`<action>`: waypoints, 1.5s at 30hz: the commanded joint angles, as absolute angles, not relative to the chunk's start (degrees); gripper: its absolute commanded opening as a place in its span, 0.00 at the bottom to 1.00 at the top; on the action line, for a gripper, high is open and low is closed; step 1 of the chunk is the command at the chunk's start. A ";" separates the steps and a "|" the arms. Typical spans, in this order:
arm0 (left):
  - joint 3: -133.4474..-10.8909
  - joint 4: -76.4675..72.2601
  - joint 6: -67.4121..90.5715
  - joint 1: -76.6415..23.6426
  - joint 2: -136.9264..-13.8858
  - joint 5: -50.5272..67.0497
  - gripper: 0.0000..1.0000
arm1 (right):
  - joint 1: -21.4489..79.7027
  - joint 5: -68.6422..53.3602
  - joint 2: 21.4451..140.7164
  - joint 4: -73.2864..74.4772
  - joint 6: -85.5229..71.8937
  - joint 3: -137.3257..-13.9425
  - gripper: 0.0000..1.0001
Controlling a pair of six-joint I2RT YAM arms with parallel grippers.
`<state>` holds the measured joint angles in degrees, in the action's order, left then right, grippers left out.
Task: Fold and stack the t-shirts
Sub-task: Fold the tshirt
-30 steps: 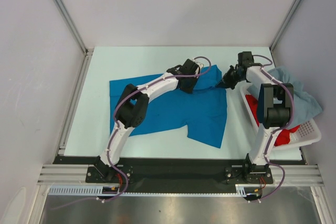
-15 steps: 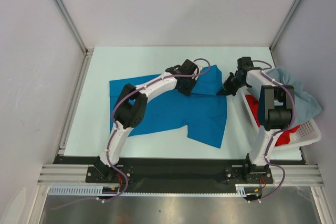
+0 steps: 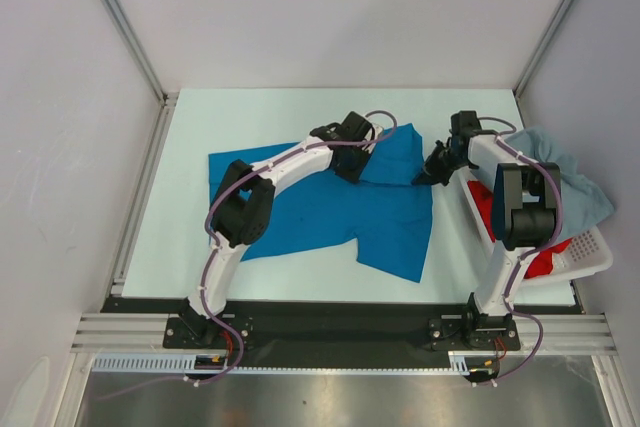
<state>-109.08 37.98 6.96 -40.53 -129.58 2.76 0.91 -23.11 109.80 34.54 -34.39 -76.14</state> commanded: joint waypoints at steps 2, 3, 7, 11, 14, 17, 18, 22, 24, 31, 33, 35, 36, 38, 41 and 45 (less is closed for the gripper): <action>-107.14 38.58 5.54 -40.17 -124.98 4.31 0.09 | 1.05 -21.89 107.49 35.16 -33.66 -75.06 0.00; -107.14 38.76 5.54 -40.17 -125.15 4.57 0.10 | 1.14 -21.80 107.49 35.07 -33.66 -75.06 0.00; -108.02 39.20 5.71 -40.08 -126.74 5.45 0.10 | 1.23 -21.36 108.02 35.51 -33.31 -74.97 0.00; -107.84 39.38 5.71 -40.08 -126.39 4.49 0.07 | 1.58 -20.66 108.46 35.77 -32.87 -74.53 0.00; -107.75 39.11 5.71 -39.73 -125.60 4.74 0.15 | 1.58 -18.55 108.89 36.47 -31.12 -74.71 0.02; -107.75 38.41 6.85 -38.32 -124.72 8.07 0.31 | 1.85 -14.69 109.69 37.88 -26.73 -76.28 0.07; -107.75 38.23 7.20 -37.54 -124.72 9.91 0.33 | 2.11 -13.55 109.86 38.84 -25.67 -77.16 0.12; -109.16 37.27 10.18 -35.34 -125.94 16.67 0.40 | 3.07 -13.71 107.85 38.85 -22.68 -78.39 0.24; -108.99 35.78 12.56 -33.85 -126.56 20.02 0.41 | 3.43 -14.14 106.88 38.59 -22.94 -78.31 0.32; -109.69 32.70 18.63 -32.52 -130.25 26.80 0.44 | 4.39 -18.02 107.22 35.42 -24.08 -78.40 0.41; -109.69 32.17 20.12 -32.43 -131.13 27.51 0.42 | 4.75 -18.28 107.66 34.72 -24.17 -79.01 0.38; -109.51 31.20 20.91 -32.43 -131.83 28.30 0.38 | 4.83 -18.28 108.54 35.07 -24.08 -79.45 0.33; -109.34 30.59 21.79 -32.43 -132.01 28.47 0.37 | 4.83 -18.28 108.72 35.07 -24.00 -79.45 0.30; -108.55 29.36 22.76 -32.43 -132.01 29.35 0.36 | 4.83 -18.28 108.81 34.37 -23.82 -79.45 0.21; -105.57 25.06 24.60 -32.43 -131.05 31.11 0.36 | 4.75 -18.89 109.16 33.84 -24.08 -79.98 0.11; -102.32 21.11 25.58 -32.69 -129.29 30.94 0.37 | 4.75 -19.60 111.52 32.87 -25.05 -81.21 0.10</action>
